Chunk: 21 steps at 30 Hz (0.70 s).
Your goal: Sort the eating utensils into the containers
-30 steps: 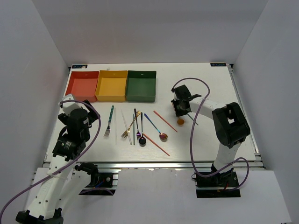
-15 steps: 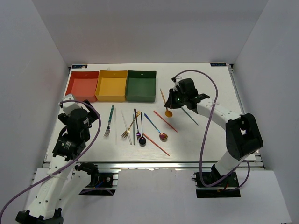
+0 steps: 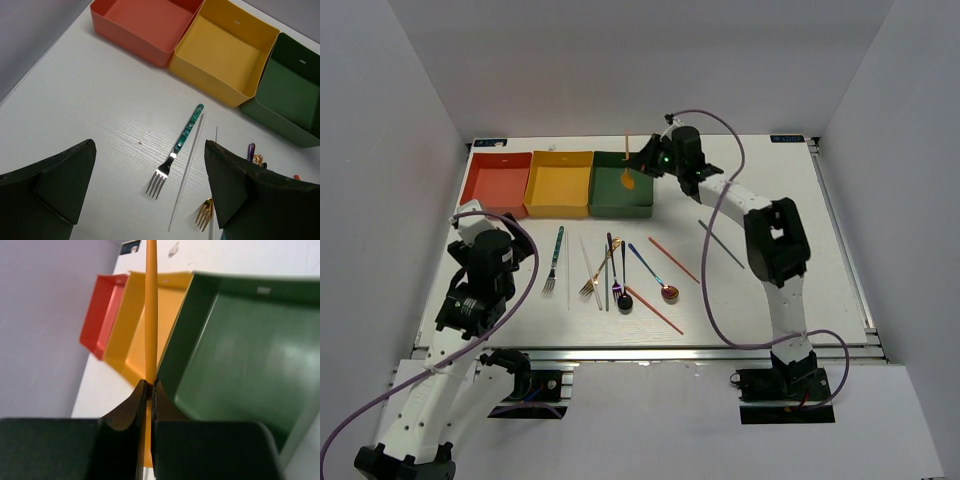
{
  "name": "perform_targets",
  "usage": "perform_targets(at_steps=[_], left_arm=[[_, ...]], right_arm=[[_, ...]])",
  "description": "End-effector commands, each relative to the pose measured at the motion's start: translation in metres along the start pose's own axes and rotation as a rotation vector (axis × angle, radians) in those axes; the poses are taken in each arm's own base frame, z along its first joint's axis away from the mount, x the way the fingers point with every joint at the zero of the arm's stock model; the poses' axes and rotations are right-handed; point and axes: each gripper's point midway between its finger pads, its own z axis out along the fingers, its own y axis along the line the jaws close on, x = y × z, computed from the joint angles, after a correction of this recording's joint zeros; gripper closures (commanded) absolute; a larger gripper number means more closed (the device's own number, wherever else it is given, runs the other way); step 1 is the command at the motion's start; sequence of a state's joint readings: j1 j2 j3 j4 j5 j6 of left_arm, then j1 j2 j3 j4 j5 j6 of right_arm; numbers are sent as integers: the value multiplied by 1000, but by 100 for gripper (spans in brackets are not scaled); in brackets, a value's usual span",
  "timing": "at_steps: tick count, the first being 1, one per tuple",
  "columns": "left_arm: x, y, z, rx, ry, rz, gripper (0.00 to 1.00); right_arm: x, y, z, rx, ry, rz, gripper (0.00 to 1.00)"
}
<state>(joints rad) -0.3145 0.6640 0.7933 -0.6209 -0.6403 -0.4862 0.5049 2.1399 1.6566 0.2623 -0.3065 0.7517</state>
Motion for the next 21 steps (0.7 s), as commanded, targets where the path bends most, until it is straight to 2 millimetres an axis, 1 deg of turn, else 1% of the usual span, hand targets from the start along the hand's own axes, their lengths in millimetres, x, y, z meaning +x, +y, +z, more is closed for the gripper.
perform_targets(at_steps=[1,2,3,4,5,6,8,10,13,14,15,16,17,18,19,20,21], left_arm=[[-2,-4,-2,29,-5,0,2],[-2,-5,-2,33,-3,1,2],[-2,-5,-3,38,-6,-2,2],[-3,-6,-3,40,-7,-4,2],[-3,-6,-4,42,-8,-4,2],[-5,-6,-5,48,-13,-7,2],[-5,-7,-5,53,-15,-10,2],[-5,-7,-6,58,-15,-10,2],[-6,-7,-6,61,-16,-12,2],[-6,-8,-6,63,-17,-13,2],[-6,-8,-7,63,-18,-14,2],[-6,-8,-6,64,-16,-13,2],[-6,-8,-7,65,-18,-13,2],[-6,-8,-6,63,-17,-11,2],[-5,-8,-6,61,-15,-11,2],[-5,-8,-6,61,-15,-10,2],[-6,-8,-6,62,-16,-10,2]], right_arm=[[-16,8,31,8,8,-34,100],[-28,11,48,-3,-10,-119,100],[-31,9,53,11,-5,-149,100],[-14,-12,58,62,41,-125,100],[-28,-8,59,67,13,-180,100],[-25,-12,60,73,13,-184,100],[-14,-22,57,86,30,-188,100],[-14,-22,57,78,23,-212,100],[-7,-25,53,104,50,-267,99],[-4,-25,51,109,65,-295,91],[-4,-23,50,107,67,-309,84],[-7,-16,46,100,65,-327,75],[-7,-13,43,99,68,-339,57],[-4,-15,40,106,80,-356,44],[-14,-5,33,102,59,-372,14],[-17,-3,29,109,53,-382,11],[-20,0,24,119,55,-390,11]])
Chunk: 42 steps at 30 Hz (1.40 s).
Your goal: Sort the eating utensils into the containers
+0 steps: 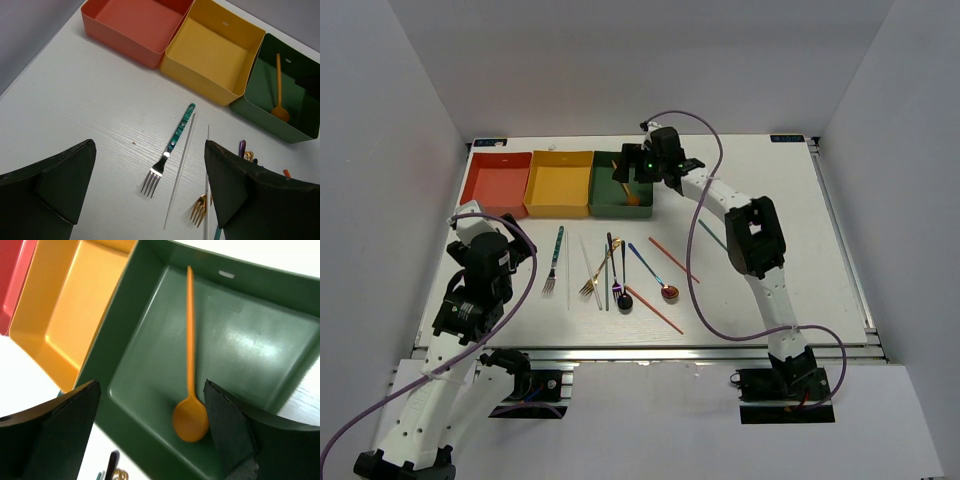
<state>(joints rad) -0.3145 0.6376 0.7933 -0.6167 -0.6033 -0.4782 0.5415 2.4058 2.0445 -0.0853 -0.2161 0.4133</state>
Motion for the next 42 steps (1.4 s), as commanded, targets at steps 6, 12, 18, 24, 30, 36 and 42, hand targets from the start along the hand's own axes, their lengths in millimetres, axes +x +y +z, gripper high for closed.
perform_targets(at_steps=[6,12,18,24,30,36,42], left_arm=[[-1,-2,0,10,-5,6,2],[-2,-2,0,7,-9,2,2],[2,-5,4,9,9,16,2],[3,-3,4,5,10,18,2],[2,-3,3,5,10,18,2],[2,-4,3,7,9,15,2],[1,-3,2,8,5,13,2]], right_arm=[[-62,69,-107,2,-131,-251,11],[53,52,-149,175,136,-431,22],[142,29,-169,289,329,-466,39],[185,18,-172,283,425,-454,49],[212,15,-168,274,503,-459,50],[228,18,-166,272,535,-462,54],[246,12,-167,292,579,-458,68]])
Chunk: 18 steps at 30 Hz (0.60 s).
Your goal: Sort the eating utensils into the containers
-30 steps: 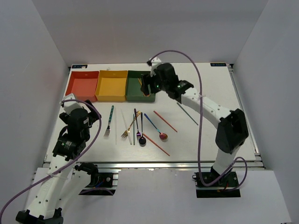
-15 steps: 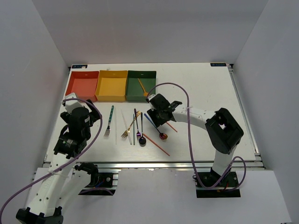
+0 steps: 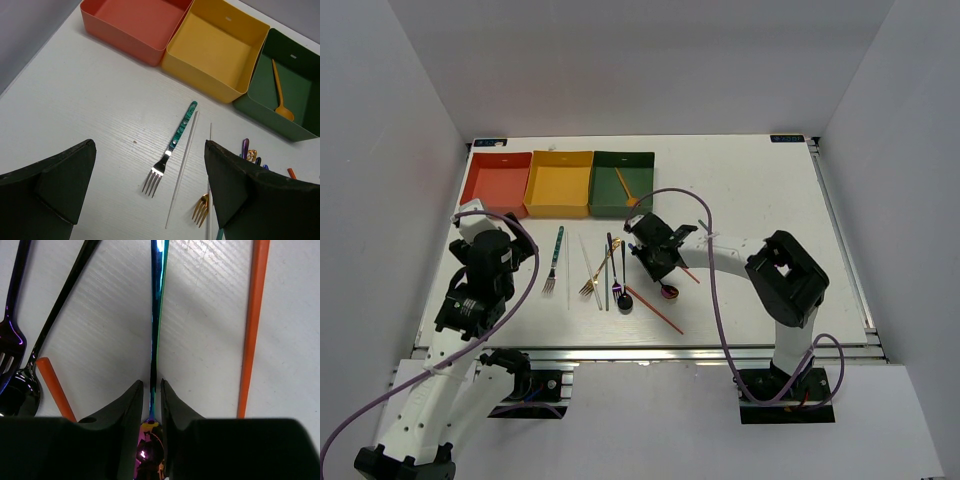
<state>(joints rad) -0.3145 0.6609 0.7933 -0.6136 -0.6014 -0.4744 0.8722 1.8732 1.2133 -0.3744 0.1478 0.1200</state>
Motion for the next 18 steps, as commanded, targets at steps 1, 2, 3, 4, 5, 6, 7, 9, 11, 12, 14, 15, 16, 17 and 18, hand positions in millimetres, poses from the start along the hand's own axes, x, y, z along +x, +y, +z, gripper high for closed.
perform_targets(at_steps=[1,2,3,4,5,6,7,9,11,12,14,15,16,17,18], left_arm=[[-3,-2,-2,14,-12,-3,2],[-3,-2,-2,16,-11,-3,2],[-3,-2,-2,15,-14,-5,2],[-3,-1,-2,14,-15,-5,2],[-3,-1,-2,14,-15,-5,2],[-3,-1,-2,13,-13,-4,2],[-3,-1,-2,15,-13,-4,2],[-3,-1,-3,14,-15,-5,2],[-4,-1,-3,15,-16,-6,2],[-4,-1,-3,13,-16,-6,2],[-4,-1,-3,14,-17,-7,2],[-4,-1,-3,14,-17,-7,2],[-4,-1,-3,14,-17,-7,2],[-4,-1,-3,14,-17,-7,2],[-4,-1,-3,14,-17,-7,2]], right_arm=[[13,2,8,9,39,6,75],[19,2,10,10,56,7,78],[21,2,10,14,62,11,80],[24,0,11,22,70,15,81],[26,0,11,23,74,19,81],[29,-1,12,26,82,21,82],[30,-1,12,30,82,26,82],[33,-2,12,32,90,31,86],[34,-2,12,34,91,38,90],[34,0,11,25,91,40,95],[30,1,7,14,71,47,100],[27,5,5,-4,59,51,100],[24,6,2,-13,38,53,100],[13,8,-8,-21,-2,65,100],[8,7,-13,-24,-25,74,100]])
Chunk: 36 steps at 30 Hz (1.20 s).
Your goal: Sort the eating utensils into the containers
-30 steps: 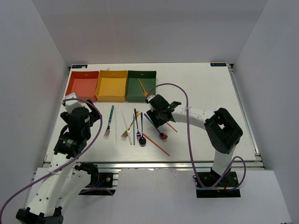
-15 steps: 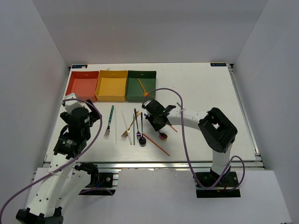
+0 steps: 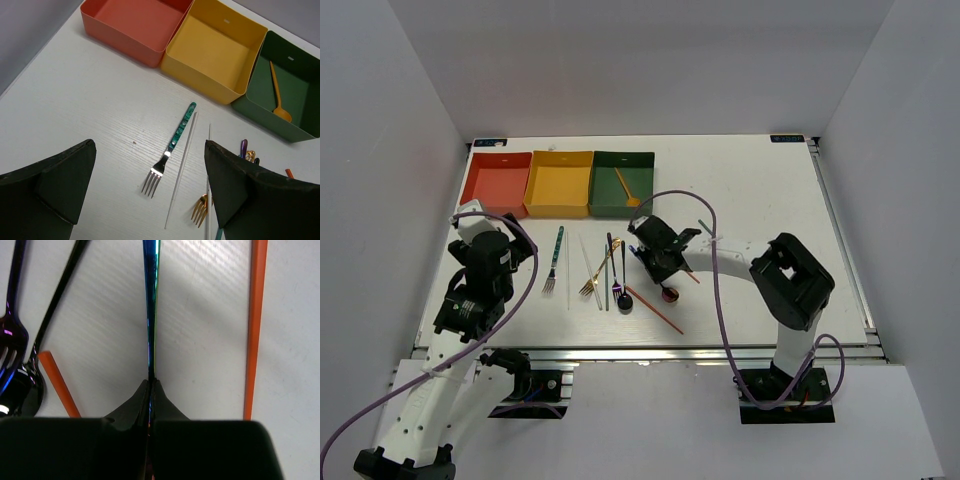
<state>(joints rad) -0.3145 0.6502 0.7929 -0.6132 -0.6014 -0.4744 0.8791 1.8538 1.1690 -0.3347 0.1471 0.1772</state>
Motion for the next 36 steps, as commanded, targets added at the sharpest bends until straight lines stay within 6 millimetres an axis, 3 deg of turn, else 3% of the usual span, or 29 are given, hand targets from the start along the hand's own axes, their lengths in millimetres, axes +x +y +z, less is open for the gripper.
perform_targets(at_steps=[1,5,7,9,10,11,12,13,14,15,16,17,18,19,20,21,22,25,32,34,35,36], left_arm=[[-2,-1,-1,10,-10,-2,2],[-2,-1,-1,8,-9,-2,2],[-1,-1,-1,7,-8,-1,2],[-2,-1,-1,8,-9,-2,2],[-2,-1,-1,7,-8,-1,2],[-2,-1,-1,6,-9,-1,2],[-2,-1,-1,5,-7,1,2],[-2,0,-1,3,-9,0,2],[-2,0,-1,3,-11,-2,2],[-2,0,-2,4,-11,-3,2],[-2,0,-2,2,-12,-3,2],[-3,1,-2,4,-14,-5,2],[-4,0,-2,5,-16,-7,2],[-3,0,-2,7,-14,-6,2],[-3,0,-2,9,-14,-7,2],[-3,0,-2,9,-15,-6,2],[-2,-1,-2,11,-12,-4,2],[-2,-2,-2,16,-9,-3,2],[-2,-4,-1,27,-7,-1,2],[-2,-5,-1,30,-6,0,2],[-1,-5,-1,32,-6,0,2],[-2,-6,-1,34,-6,-1,2]], right_arm=[[-3,3,-20,-22,-32,28,100],[-41,3,-56,-51,-168,59,100],[-57,2,-65,-58,-207,57,100],[-88,0,-75,-59,-259,37,100],[-96,-1,-69,-55,-258,25,100],[-130,-4,-81,-58,-331,27,100],[-145,-7,-81,-60,-354,8,100],[-154,-11,-64,-68,-341,6,100],[-192,-23,-77,-86,-421,22,100],[-207,-29,-74,-93,-439,24,100],[-213,-45,-50,-87,-418,39,100],[-227,-48,-50,-114,-443,36,100],[-258,-53,-63,-116,-515,24,100],[-262,-59,-42,-120,-500,21,100],[-274,-66,-42,-139,-524,18,100],[-297,-69,-54,-144,-586,6,100],[-300,-73,-39,-149,-590,-8,100],[-321,-86,-37,-140,-665,-18,100],[-317,-105,-5,-122,-649,-35,100],[-315,-105,-3,-120,-645,-38,85],[-315,-108,-4,-106,-642,-30,62],[-317,-109,-11,-97,-652,-28,53]])
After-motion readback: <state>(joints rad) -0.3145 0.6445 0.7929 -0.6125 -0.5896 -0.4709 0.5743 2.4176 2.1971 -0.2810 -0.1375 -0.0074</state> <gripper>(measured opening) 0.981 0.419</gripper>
